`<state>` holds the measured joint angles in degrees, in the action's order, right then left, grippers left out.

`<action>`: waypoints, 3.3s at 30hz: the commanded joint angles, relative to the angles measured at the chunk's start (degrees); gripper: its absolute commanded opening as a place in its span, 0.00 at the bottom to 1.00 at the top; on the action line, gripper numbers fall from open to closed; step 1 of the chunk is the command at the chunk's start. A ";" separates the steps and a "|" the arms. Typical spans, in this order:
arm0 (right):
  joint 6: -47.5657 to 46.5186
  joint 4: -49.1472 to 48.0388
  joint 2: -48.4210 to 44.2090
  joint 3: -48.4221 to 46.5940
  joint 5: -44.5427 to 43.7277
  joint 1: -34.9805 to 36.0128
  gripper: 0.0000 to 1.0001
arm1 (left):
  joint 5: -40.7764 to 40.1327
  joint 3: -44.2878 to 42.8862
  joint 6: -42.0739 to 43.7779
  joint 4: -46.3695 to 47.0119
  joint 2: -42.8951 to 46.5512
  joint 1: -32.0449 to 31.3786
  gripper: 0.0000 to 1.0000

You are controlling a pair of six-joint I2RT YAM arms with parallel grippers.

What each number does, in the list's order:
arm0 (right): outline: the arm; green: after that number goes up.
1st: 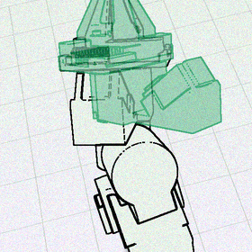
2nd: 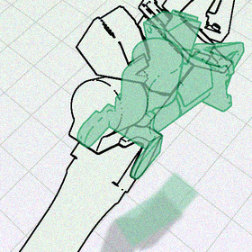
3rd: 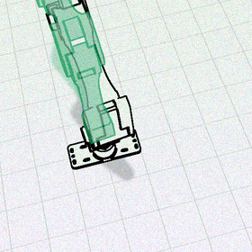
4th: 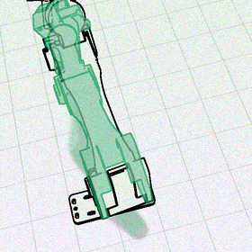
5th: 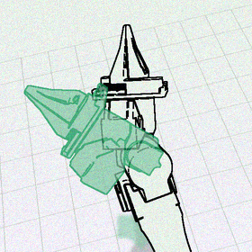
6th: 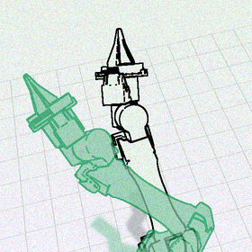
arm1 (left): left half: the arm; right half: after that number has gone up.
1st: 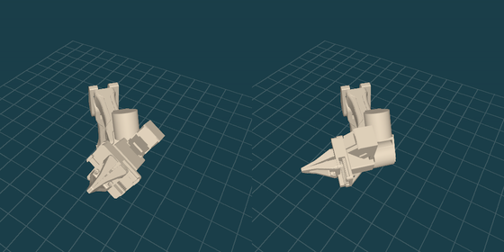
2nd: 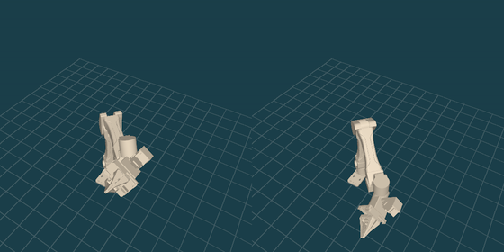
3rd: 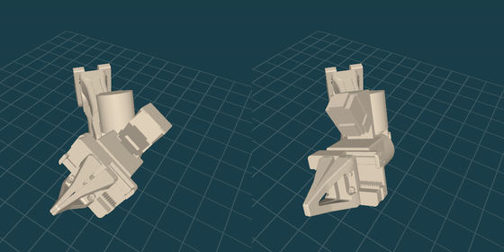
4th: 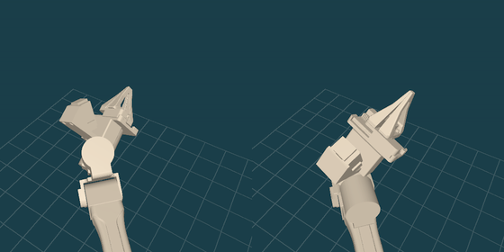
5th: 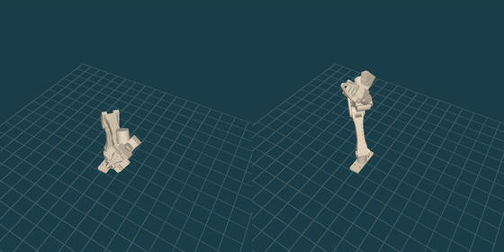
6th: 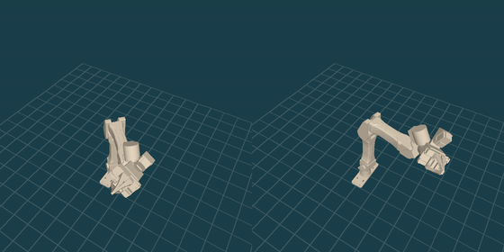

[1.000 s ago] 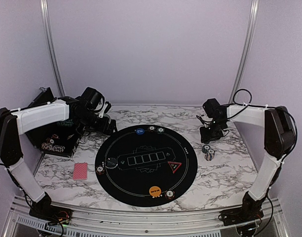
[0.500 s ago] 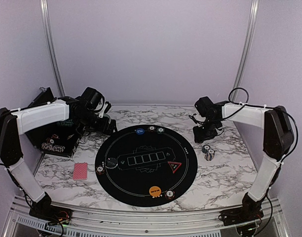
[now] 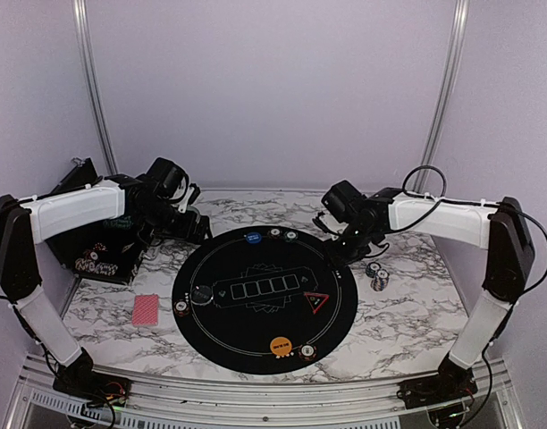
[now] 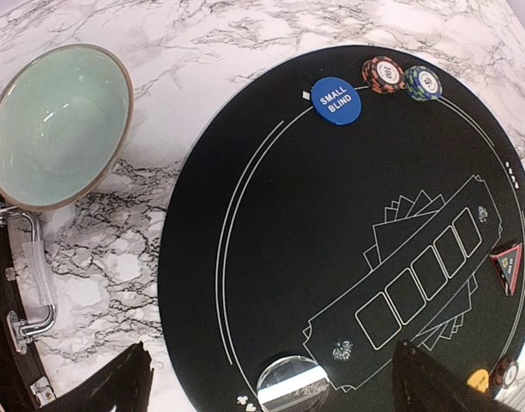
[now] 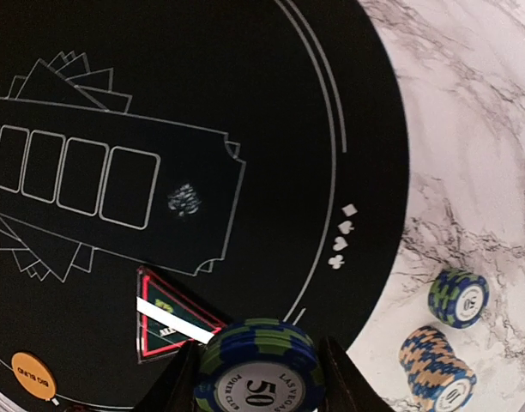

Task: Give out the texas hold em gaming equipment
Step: Place the poker chips pile in the big blind area.

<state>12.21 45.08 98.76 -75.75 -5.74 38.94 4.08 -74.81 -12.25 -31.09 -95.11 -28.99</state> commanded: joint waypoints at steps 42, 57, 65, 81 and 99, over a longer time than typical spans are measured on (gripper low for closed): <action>12.80 -8.57 12.66 -1.49 -1.27 40.81 0.24 | 0.33 0.76 -1.71 0.71 -0.34 5.53 0.99; 12.85 -9.05 15.14 -1.30 -0.76 41.39 0.31 | 0.42 0.74 -1.64 0.77 -0.11 5.53 0.99; 12.77 -8.76 15.24 -1.03 -0.38 41.39 0.43 | 0.51 0.72 -1.55 0.73 -0.33 5.55 0.99; 10.85 -5.20 14.38 -5.82 -0.91 41.15 0.57 | 0.58 0.76 -1.34 0.74 -0.90 5.63 0.99; 8.77 -0.79 8.81 -10.54 -1.21 30.24 0.75 | 1.42 0.72 -1.15 0.72 -0.89 6.05 0.99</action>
<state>21.98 42.19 111.00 -84.01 -5.43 73.43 4.69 -74.81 -13.89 -31.09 -95.24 -23.35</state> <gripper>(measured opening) 0.750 0.989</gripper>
